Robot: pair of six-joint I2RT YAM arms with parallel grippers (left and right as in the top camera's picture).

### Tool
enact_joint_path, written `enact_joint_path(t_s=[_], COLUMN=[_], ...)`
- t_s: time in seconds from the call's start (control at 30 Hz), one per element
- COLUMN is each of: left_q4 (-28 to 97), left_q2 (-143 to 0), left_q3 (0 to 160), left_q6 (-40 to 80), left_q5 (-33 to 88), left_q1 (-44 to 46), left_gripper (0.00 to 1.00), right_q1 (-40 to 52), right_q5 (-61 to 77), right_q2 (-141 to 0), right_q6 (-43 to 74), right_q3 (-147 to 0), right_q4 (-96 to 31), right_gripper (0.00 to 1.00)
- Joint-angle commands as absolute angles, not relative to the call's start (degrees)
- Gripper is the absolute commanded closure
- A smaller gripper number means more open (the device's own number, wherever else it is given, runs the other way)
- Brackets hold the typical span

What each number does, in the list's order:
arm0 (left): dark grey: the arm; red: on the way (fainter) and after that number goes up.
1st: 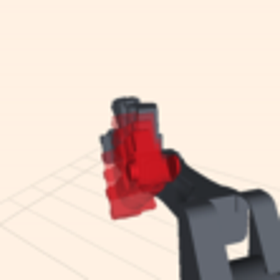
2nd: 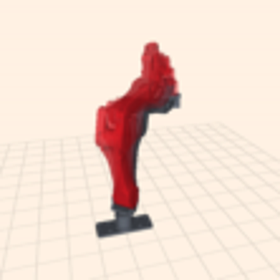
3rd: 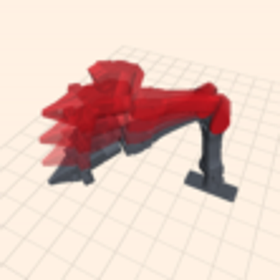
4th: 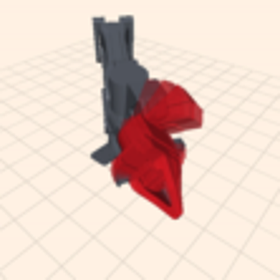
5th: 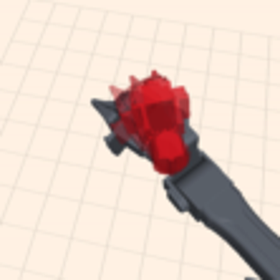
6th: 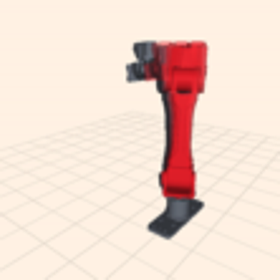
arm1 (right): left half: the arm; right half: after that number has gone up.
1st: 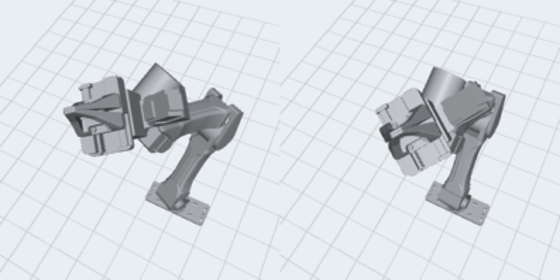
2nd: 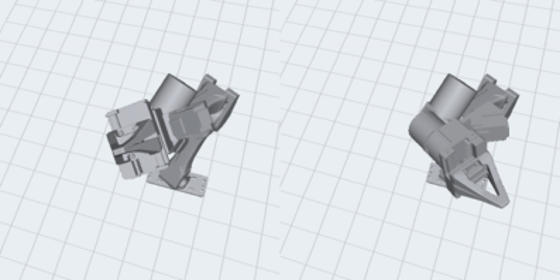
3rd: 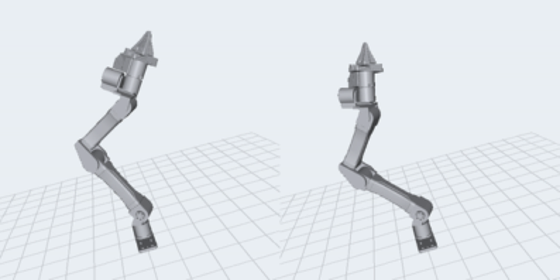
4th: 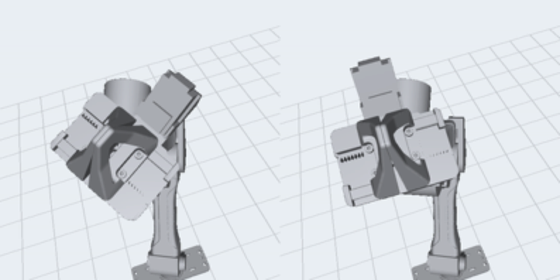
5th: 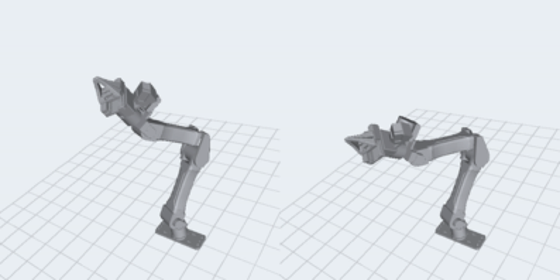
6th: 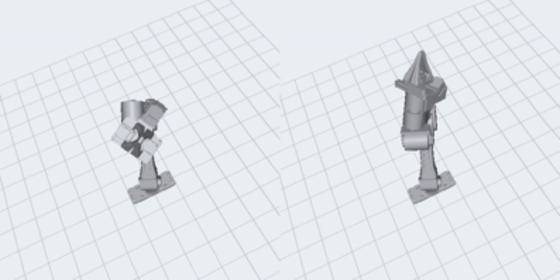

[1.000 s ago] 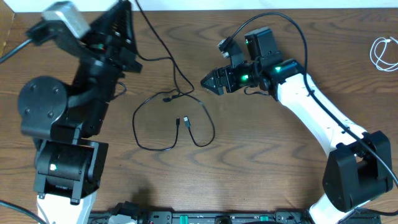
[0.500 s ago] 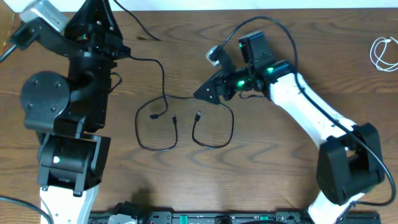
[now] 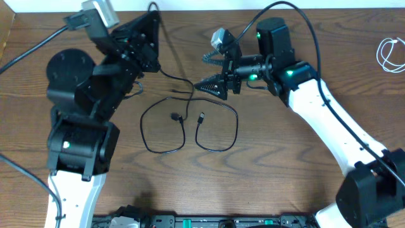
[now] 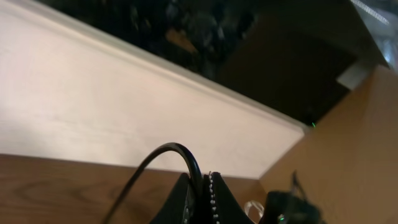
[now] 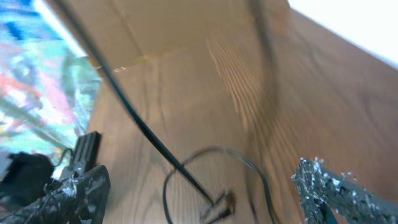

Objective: Untangle cables

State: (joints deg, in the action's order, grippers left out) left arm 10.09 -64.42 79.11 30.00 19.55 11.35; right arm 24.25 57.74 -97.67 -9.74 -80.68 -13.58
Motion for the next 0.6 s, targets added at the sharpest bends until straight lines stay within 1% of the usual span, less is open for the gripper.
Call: enact_joint_path(t_s=[0.0, 0.13, 0.33, 0.47, 0.57], left_q4=[9.4, 8.3, 7.8, 7.5, 6.9], left_q2=[-65.5, -65.6, -65.5, -65.5, -65.5], left_q3=[79.8, 79.8, 79.8, 79.8, 79.8], left_q6=[29.9, 31.9, 33.8, 35.5, 36.5], left_q5=[24.9, 25.0, 30.7, 30.9, 31.2], left_q1=[11.2, 11.2, 11.2, 11.2, 11.2], left_gripper=[0.93, 0.93, 0.93, 0.92, 0.93], right_q1=[24.9, 25.3, 25.3, 27.0, 30.3], right_q5=[64.4, 64.2, 59.0, 55.4, 42.6], right_q2=[-97.2, -97.2, -97.2, -97.2, -97.4], right_q6=[-12.5, -14.7, -17.0, -17.0, -15.0], right_q3=[-80.9, -80.9, -80.9, -80.9, -80.9], right_q4=[-12.6, -12.6, -12.6, -12.3, -12.2], right_gripper=[0.07, 0.05, 0.02, 0.01, 0.01])
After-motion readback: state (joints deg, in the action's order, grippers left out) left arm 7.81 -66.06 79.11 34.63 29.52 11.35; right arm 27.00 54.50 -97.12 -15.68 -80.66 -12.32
